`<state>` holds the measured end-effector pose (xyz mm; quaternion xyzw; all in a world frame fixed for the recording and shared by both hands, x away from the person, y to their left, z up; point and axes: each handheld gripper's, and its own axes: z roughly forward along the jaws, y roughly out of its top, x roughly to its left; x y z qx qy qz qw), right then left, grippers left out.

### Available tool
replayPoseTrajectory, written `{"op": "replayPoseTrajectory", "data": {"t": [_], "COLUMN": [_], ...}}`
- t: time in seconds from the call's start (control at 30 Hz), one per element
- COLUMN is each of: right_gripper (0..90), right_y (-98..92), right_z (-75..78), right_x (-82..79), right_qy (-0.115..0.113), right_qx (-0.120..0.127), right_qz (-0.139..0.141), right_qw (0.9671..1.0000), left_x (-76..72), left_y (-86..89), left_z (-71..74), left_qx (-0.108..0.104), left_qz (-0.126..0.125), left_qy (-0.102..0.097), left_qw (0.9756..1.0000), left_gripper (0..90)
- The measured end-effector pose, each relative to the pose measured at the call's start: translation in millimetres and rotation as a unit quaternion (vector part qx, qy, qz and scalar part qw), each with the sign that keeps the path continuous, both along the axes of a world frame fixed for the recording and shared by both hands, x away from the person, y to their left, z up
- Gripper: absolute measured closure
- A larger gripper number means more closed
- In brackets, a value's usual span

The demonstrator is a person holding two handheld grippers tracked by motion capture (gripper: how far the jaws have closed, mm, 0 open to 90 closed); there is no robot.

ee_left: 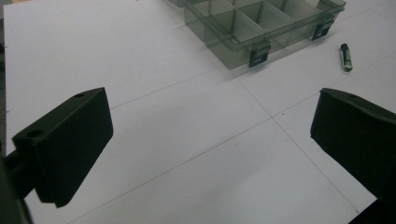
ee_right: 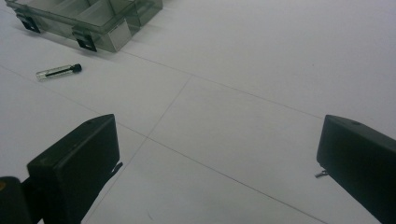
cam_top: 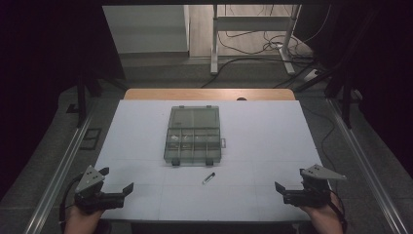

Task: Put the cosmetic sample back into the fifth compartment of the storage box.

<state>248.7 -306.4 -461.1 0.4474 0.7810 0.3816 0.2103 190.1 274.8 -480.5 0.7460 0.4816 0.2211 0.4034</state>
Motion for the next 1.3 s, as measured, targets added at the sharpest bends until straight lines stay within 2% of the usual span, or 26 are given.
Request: {"op": "replayPoseTrajectory", "data": {"t": [0.13, 0.7, 0.97, 1.3], "right_gripper": [0.0, 0.0, 0.0, 0.0], "right_y": [0.2, 1.5, 7.5, 16.6], "right_z": [-0.3, -1.1, -0.9, 0.7], "right_x": [0.8, 3.1, 3.6, 10.5], "right_qy": [0.006, 0.019, 0.013, 0.014], "right_qx": [0.002, -0.003, -0.019, -0.01], "right_qz": [0.002, 0.013, 0.031, 0.062], "right_qw": [1.0, 0.9997, 0.9993, 0.9979], "left_x": [0.6, 1.6, 1.7, 2.0], "left_y": [1.2, -0.9, -1.0, -1.2], "left_z": [-0.1, -0.2, -0.2, -0.4], "left_qx": [-0.005, 0.003, 0.003, 0.004], "left_qz": [-0.002, -0.008, -0.008, -0.006], "left_qy": [0.003, 0.005, 0.006, 0.007], "left_qw": [1.0, 0.9999, 0.9999, 0.9999], "left_gripper": [0.0, 0.1, 0.1, 0.1]}}
